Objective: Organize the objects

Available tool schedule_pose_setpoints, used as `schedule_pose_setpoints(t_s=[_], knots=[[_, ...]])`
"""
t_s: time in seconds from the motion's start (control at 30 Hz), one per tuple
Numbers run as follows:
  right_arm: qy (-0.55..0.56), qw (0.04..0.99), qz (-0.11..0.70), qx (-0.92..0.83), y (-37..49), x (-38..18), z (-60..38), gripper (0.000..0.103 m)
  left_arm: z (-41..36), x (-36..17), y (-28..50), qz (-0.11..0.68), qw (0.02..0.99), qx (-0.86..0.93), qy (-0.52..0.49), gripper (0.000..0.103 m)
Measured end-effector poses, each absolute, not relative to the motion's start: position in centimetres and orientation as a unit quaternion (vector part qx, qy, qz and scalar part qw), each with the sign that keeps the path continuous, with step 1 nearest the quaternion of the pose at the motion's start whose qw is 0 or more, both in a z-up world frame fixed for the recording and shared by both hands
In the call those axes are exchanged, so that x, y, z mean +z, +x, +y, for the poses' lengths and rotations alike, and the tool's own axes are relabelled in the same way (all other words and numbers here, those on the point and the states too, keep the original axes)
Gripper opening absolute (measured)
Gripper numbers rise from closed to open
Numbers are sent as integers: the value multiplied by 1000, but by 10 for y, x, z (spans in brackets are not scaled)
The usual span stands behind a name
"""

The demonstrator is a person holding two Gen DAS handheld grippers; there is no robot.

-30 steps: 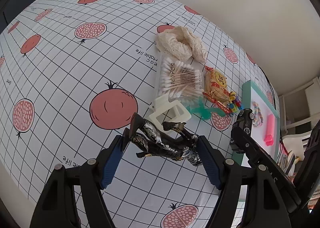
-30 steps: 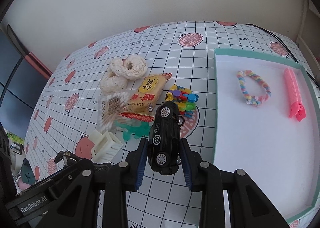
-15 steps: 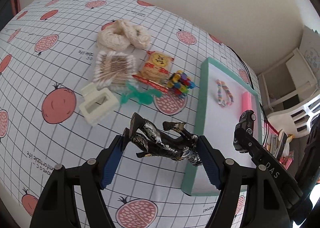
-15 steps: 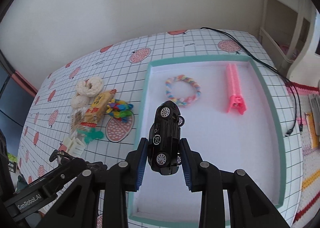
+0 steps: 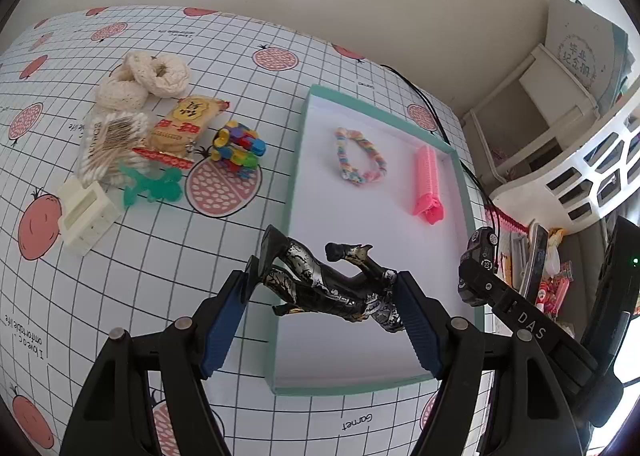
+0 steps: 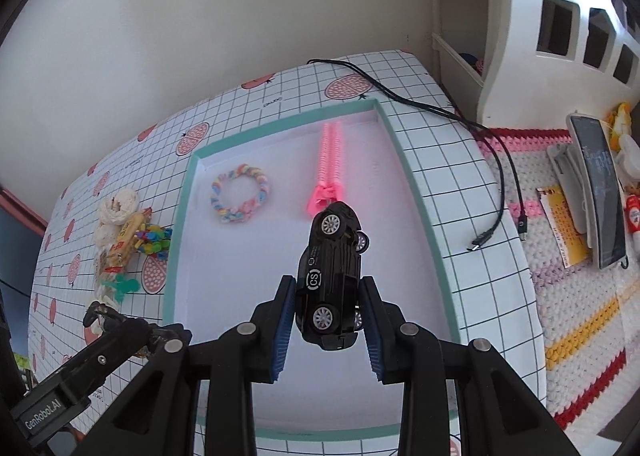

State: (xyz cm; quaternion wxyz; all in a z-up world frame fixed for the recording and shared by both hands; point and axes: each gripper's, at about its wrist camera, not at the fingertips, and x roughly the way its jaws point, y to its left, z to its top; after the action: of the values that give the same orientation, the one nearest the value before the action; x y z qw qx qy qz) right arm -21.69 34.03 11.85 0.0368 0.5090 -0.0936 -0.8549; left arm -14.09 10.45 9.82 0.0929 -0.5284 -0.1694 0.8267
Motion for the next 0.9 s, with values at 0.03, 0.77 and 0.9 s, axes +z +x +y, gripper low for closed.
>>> schedule_pose_setpoints(t_s=[0.03,0.77,0.9], knots=[[510,33,-96,-854,-217,118,344,34,109,98,-141,-165,95,828,-528,75],[528,20,-119,-840,-230,84,362,34,140,68,-161,-127,111,825,-539,75],[531,17,-123,-838,-233,80,365,34,144,61,-166,-126,112,822,-544,75]])
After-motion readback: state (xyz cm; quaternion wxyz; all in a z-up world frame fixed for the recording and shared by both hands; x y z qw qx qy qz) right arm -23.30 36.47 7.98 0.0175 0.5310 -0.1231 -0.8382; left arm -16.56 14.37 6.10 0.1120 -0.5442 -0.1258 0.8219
